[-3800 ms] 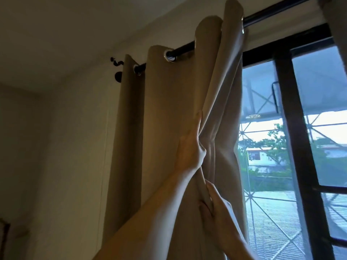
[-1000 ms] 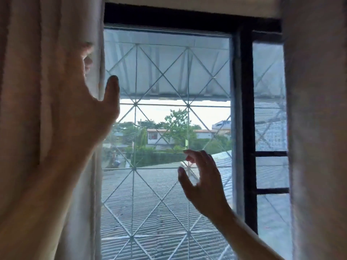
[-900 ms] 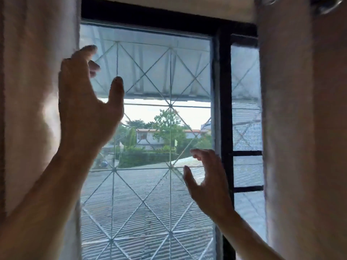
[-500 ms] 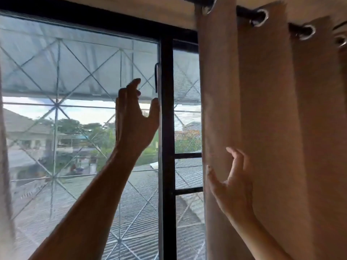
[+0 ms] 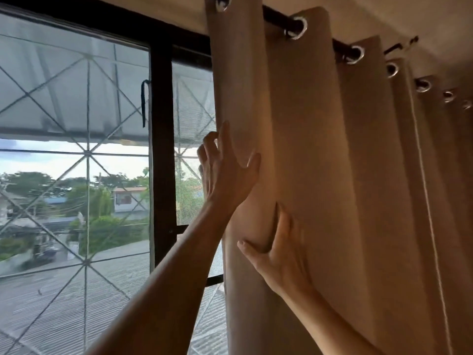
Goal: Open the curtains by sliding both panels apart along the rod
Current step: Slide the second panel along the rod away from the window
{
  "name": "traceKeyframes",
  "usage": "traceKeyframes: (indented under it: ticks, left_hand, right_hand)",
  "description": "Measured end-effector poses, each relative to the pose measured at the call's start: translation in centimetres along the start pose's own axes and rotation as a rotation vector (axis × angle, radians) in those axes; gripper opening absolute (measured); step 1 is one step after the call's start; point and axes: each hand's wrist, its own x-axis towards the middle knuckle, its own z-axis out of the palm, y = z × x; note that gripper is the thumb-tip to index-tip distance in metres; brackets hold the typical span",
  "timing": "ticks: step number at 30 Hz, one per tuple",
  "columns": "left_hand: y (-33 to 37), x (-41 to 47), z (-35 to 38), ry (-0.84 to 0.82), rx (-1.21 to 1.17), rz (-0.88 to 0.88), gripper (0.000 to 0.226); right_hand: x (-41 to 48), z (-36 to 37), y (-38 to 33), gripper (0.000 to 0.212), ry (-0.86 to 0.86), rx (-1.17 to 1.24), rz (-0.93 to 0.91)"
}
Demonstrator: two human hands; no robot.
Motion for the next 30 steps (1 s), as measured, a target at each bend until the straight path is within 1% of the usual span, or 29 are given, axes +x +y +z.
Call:
traceKeyframes:
  ticks: [3,5,7,11,13,17,21,25,30]
  left_hand:
    - [-0.1,1.3,1.5,-0.027,-0.015,-0.04,0.093]
    - [-0.1,2.0,2.1,-0.044,-0.033,-0.046,0.098]
    - [0.1,2.5,2.7,-0.053,-0.066,-0.036,0.104]
    - [0.3,2.9,3.8,-0.073,-0.113,-0.003,0.113]
    - [0.4,2.8,4.3,-0.087,-0.144,-0.005,0.112]
    - [0.5,3.0,5.3,-0.073,-0.233,0.031,0.1]
    - [0.8,3.2,6.6,-0.08,-0.383,0.071,0.104]
    - [1.9,2.9,8.1,-0.102,-0.458,0.102,0.11]
    - [3.6,2.9,10.6,-0.084,-0.523,0.064,0.108]
  right_hand:
    - [0.3,0.8,-0.2,0.11,-0.007,0.013,0.011]
    - [0.8,1.1,-0.5,0.11,0.021,-0.001,0.008]
    - [1.3,1.6,-0.5,0.108,0.057,-0.02,0.0]
    - [1.9,2.6,-0.1,0.102,0.07,-0.019,0.013]
    - [2.0,2.8,0.1,0.098,0.068,-0.004,0.012]
    - [2.2,2.5,0.8,0.083,0.026,0.006,-0.017]
    - [3.0,1.6,1.9,0.073,0.002,-0.002,-0.052]
    - [3.7,0.8,3.7,0.066,0.048,-0.075,-0.071]
    - [5.0,-0.6,6.4,0.055,0.056,-0.104,-0.089]
